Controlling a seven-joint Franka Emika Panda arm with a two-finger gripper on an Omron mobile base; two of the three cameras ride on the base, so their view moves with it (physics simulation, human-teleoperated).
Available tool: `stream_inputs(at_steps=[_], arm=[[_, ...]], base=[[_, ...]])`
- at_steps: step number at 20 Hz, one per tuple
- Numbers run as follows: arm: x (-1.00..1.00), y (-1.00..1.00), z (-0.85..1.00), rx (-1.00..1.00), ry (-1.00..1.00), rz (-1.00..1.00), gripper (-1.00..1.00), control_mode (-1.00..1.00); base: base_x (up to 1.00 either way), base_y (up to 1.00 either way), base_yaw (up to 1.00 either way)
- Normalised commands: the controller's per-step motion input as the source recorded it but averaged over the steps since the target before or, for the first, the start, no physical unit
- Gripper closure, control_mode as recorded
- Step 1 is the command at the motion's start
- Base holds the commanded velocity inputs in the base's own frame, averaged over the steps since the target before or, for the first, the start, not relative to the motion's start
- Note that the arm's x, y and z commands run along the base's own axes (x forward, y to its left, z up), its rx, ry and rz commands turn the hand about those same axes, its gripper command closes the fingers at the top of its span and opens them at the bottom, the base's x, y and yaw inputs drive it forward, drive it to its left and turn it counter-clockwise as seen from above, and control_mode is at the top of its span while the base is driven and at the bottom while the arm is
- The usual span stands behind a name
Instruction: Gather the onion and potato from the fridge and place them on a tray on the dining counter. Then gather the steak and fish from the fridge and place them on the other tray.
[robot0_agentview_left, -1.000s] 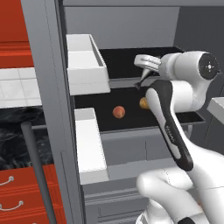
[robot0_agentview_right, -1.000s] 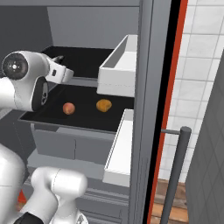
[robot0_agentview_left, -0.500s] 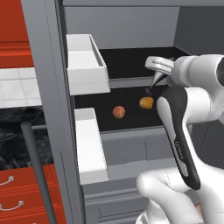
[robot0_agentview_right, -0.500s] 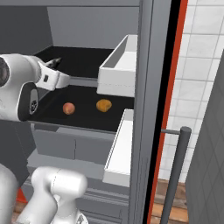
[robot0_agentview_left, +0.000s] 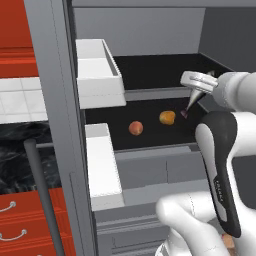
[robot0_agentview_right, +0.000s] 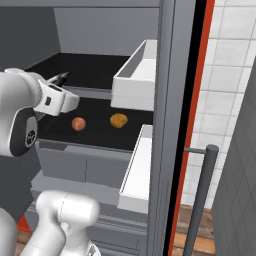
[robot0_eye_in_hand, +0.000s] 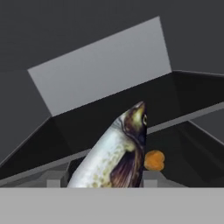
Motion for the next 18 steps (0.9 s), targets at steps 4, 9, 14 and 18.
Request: stream_inputs(at_steps=[4, 9, 14, 18], arm=[[-0.25, 0.0, 0.0, 0.0, 0.01, 0.0, 1.0, -1.0], [-0.35, 0.0, 0.0, 0.0, 0.0, 0.0, 1.0, -1.0], [-0.37, 0.0, 0.0, 0.0, 0.01, 0.0, 1.0, -1.0], [-0.09, 0.0, 0.0, 0.0, 0.04, 0.0, 1.0, -1.0]], base=[[0.0, 0.0, 0.0], [0.0, 0.0, 0.0], [0.0, 0.0, 0.0], [0.0, 0.0, 0.0]])
